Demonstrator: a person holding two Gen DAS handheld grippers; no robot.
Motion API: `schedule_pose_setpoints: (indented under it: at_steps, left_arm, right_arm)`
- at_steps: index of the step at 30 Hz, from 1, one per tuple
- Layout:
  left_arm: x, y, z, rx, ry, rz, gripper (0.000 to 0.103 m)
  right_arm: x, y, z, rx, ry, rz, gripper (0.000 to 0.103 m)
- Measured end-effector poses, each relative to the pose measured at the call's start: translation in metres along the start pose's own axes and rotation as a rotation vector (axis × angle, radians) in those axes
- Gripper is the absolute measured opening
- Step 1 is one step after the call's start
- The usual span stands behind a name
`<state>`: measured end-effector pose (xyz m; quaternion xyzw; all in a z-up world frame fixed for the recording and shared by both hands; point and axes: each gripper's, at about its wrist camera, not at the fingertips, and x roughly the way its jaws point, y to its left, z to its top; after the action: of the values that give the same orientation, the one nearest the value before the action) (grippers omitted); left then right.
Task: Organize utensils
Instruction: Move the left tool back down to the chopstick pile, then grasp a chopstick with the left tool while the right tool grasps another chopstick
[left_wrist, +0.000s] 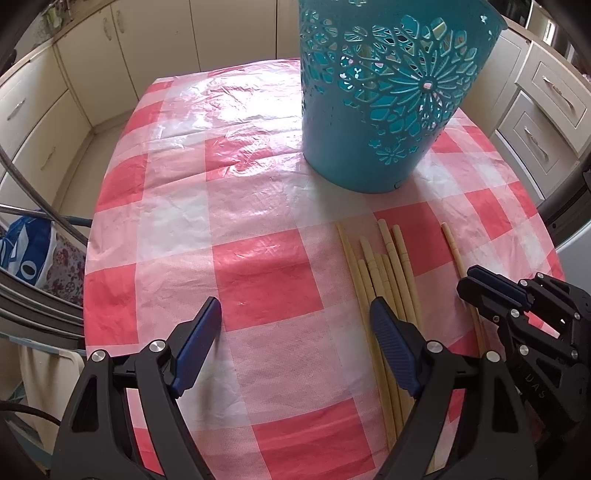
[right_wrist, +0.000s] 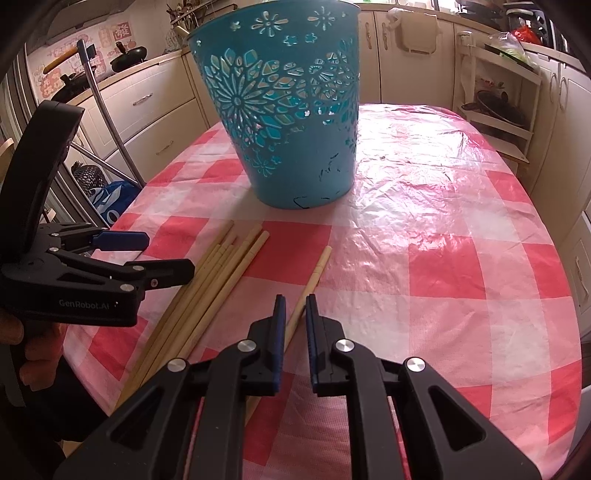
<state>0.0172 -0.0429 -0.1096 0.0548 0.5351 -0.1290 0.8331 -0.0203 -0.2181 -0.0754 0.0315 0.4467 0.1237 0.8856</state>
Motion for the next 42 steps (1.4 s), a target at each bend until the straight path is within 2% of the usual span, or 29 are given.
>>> schedule_pose_setpoints:
  at_steps: [8, 11, 13, 16, 19, 22, 23, 24, 26, 30, 36, 39, 41, 42]
  left_arm:
    - [0.0, -0.004, 0.001, 0.025, 0.007, 0.018, 0.078]
    - [0.001, -0.004, 0.0, 0.043, 0.017, 0.045, 0.074]
    - [0.001, -0.006, -0.001, 0.049, 0.015, 0.05, 0.074]
    - [0.0, -0.007, 0.0, 0.056, 0.011, 0.048, 0.068]
    - [-0.001, -0.011, 0.001, 0.072, 0.004, 0.039, 0.056]
    - [-0.003, -0.017, 0.003, 0.094, -0.001, 0.016, 0.031]
    - [-0.004, -0.018, 0.004, 0.098, 0.002, -0.001, 0.015]
    - [-0.004, -0.018, 0.005, 0.092, 0.008, -0.015, 0.009]
    - [-0.003, -0.012, 0.007, 0.056, 0.023, -0.06, 0.006]
    - [-0.004, -0.006, 0.005, 0.025, 0.04, -0.06, 0.006]
    - [-0.004, -0.011, 0.004, 0.087, 0.049, -0.029, 0.005]
    - [-0.011, -0.011, 0.007, 0.101, 0.056, -0.109, 0.005]
    - [-0.028, -0.005, 0.013, 0.116, 0.022, -0.201, 0.005]
    - [-0.045, -0.003, 0.018, 0.146, -0.026, -0.25, 0.005]
  right_arm:
    - [0.0, -0.002, 0.0, 0.009, -0.006, 0.011, 0.011]
    - [0.0, -0.002, 0.0, 0.012, -0.007, 0.014, 0.011]
    - [0.0, -0.002, 0.0, 0.014, -0.007, 0.015, 0.012]
    - [0.0, -0.003, 0.001, 0.016, -0.006, 0.014, 0.011]
    - [0.001, -0.003, 0.002, 0.02, -0.005, 0.012, 0.012]
    - [0.002, -0.001, 0.003, 0.01, -0.004, 0.006, 0.012]
    - [0.003, 0.0, 0.004, -0.003, -0.001, 0.004, 0.012]
    - [0.003, 0.002, 0.005, -0.017, 0.005, 0.005, 0.012]
    - [0.004, 0.004, 0.006, -0.044, 0.018, 0.003, 0.012]
    - [0.006, 0.004, 0.011, -0.045, 0.06, 0.001, 0.012]
    - [0.011, 0.019, 0.017, -0.152, 0.13, -0.063, 0.011]
    - [0.01, 0.012, 0.018, -0.144, 0.149, -0.066, 0.007]
    - [0.007, 0.002, 0.016, -0.105, 0.138, -0.052, 0.006]
    - [0.005, -0.003, 0.014, -0.081, 0.128, -0.033, 0.006]
